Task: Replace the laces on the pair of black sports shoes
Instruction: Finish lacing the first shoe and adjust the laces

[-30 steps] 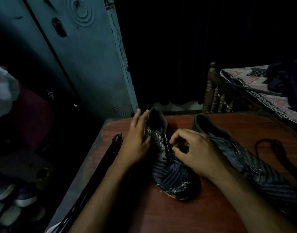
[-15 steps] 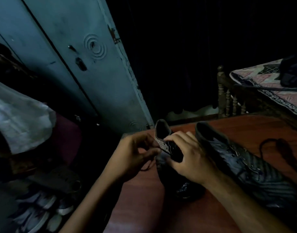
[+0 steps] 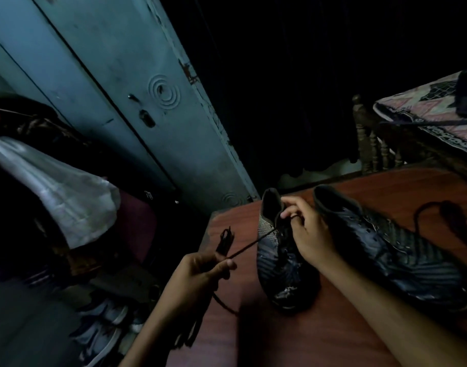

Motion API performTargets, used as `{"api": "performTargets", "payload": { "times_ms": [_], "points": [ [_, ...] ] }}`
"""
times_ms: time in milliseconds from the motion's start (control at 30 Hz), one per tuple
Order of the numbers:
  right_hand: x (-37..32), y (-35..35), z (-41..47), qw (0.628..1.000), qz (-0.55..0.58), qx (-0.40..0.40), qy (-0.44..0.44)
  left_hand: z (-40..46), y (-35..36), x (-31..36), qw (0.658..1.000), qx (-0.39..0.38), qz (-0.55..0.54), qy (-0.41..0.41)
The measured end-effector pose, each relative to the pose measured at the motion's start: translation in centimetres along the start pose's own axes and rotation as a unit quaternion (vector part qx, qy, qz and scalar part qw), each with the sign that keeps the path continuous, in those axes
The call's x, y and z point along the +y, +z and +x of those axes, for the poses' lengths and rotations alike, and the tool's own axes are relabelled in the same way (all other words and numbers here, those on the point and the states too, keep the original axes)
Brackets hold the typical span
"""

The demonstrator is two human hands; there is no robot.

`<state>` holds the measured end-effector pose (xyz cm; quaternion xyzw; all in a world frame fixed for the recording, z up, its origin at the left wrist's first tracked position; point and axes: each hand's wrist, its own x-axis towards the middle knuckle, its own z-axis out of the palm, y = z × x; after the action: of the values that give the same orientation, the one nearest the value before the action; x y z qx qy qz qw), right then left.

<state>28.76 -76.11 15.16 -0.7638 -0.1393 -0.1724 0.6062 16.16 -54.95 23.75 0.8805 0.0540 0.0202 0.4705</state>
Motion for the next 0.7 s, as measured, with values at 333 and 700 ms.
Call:
{"api": "performTargets", "payload": {
  "times_ms": [333,700],
  "points": [
    [-2.8,0.4,-1.6,0.965,-0.002,-0.214,-0.148,2.5,2.5,3.0,0.971,0.04,0.19,0.138],
    [-2.2,-1.2,0.8,0.971,0.233,-0.054,-0.031,3.5,3.2,-0.3,0.994,0.005,-0.002,0.105]
  ]
}}
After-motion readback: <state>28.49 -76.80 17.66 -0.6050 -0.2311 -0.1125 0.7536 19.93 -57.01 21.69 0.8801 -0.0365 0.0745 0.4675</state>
